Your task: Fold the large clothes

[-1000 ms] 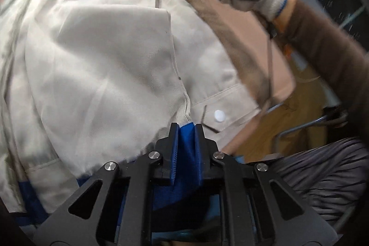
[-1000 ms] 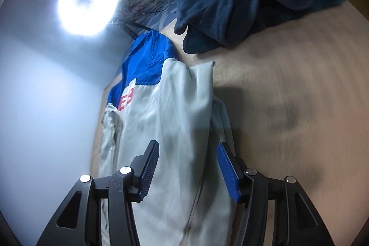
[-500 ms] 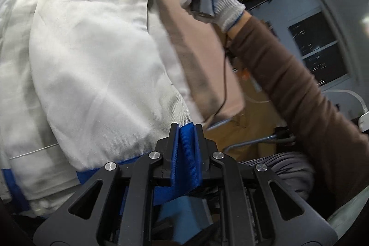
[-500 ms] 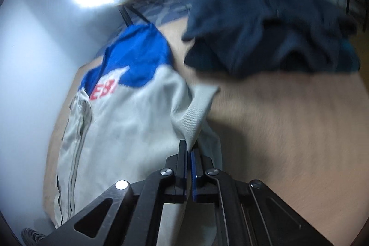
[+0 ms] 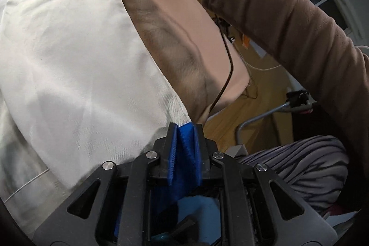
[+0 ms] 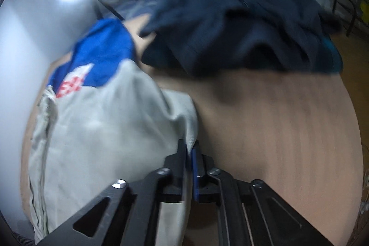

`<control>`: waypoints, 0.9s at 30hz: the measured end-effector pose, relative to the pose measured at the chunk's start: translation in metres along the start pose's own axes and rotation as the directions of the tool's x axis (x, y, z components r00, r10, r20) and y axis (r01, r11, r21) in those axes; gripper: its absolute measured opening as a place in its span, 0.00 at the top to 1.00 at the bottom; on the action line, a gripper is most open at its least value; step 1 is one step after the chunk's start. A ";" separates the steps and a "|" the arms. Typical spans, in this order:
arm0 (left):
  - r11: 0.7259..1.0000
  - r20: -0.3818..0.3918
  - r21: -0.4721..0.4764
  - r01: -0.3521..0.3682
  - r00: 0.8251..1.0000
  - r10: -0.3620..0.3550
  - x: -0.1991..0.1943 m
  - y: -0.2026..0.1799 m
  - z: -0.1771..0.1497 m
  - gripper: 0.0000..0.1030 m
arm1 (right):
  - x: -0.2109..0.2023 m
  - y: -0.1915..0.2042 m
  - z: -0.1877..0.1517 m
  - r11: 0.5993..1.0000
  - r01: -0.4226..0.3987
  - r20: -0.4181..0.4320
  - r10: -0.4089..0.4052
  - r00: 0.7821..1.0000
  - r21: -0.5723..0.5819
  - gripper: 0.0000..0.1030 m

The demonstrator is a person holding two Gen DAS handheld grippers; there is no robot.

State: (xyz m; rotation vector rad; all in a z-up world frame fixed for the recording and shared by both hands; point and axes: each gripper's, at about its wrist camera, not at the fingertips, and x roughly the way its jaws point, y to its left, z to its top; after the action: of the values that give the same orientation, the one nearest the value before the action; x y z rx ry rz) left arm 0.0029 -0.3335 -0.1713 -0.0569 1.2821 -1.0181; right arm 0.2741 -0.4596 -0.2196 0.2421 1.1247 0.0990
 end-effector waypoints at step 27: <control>0.798 0.264 -0.419 0.433 0.899 -0.349 -0.060 0.109 -0.031 0.97 | -0.134 0.046 -0.234 0.981 -0.129 -0.144 0.108 0.984 -0.144 0.71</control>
State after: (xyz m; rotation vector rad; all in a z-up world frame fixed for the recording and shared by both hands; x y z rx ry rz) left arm 0.0460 -0.2154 -0.1969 -0.8049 1.3586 -0.9993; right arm 0.0077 -0.4090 -0.1862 0.1672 1.2310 0.3108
